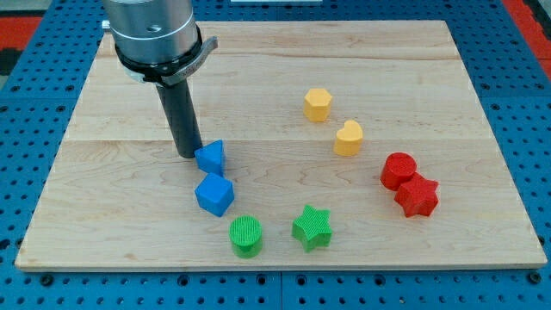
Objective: Separate blue triangle from blue cube
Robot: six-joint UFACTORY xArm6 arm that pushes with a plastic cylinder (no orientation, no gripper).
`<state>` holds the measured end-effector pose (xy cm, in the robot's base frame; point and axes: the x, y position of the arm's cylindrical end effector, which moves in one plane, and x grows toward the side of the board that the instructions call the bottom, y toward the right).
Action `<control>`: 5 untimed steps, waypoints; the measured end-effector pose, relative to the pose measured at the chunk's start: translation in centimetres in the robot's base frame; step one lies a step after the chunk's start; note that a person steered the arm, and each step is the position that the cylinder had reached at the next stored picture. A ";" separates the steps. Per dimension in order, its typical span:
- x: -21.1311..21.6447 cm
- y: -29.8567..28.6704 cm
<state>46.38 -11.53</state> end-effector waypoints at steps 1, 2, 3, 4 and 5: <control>2.7 -0.5; 3.9 1.8; 1.1 5.1; -0.3 6.4; 0.9 4.9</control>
